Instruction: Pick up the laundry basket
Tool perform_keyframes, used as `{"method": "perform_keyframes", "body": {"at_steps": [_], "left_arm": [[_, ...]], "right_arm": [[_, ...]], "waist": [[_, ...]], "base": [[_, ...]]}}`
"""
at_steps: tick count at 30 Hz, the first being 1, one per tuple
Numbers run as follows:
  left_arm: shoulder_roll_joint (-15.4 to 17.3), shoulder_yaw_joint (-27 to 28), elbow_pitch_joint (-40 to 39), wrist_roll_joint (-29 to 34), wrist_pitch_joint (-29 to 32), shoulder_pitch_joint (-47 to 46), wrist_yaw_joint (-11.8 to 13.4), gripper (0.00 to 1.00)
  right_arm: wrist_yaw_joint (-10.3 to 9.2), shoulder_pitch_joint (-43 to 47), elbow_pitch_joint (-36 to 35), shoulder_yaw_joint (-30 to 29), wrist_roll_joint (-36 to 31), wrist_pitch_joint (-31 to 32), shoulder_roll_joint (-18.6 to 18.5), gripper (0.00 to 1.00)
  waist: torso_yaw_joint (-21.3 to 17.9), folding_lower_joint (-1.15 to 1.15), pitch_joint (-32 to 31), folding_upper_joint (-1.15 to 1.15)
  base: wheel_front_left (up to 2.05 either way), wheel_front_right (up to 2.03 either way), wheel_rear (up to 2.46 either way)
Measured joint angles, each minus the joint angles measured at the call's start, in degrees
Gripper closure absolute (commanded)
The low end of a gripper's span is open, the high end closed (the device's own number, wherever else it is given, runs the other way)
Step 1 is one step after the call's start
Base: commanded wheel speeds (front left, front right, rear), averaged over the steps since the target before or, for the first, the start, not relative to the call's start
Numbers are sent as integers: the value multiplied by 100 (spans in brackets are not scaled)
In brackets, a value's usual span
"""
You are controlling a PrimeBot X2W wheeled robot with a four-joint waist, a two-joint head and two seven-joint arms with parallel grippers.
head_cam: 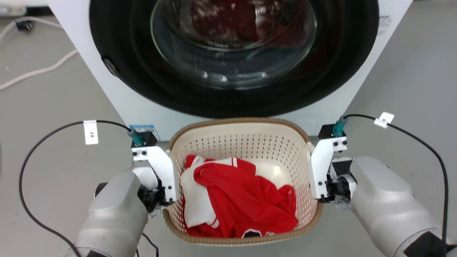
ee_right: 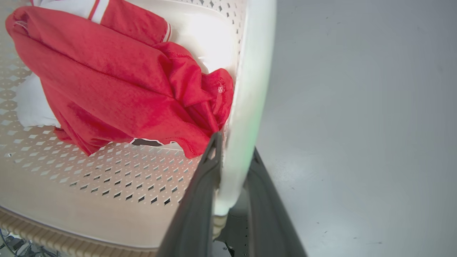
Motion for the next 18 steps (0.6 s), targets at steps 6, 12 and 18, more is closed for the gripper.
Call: {"method": "perform_keyframes", "body": {"at_steps": [6, 12, 18], "left_arm": [[-10, -198, 46, -165, 261, 217, 1, 100], [-36, -348, 84, -263, 375, 405, 1, 100], [-88, -531, 119, -357, 478, 664, 1, 100]], "right_arm": [[0, 304, 73, 30, 221, 177, 4, 100], [0, 597, 127, 52, 394, 279, 9, 100], [0, 922, 203, 94, 537, 342, 10, 100]], "waist": [[58, 0, -614, 0], [92, -1, -1009, 0], [131, -1, -1283, 0]], "base": [[0, 0, 0], [0, 0, 0], [0, 0, 0]]}}
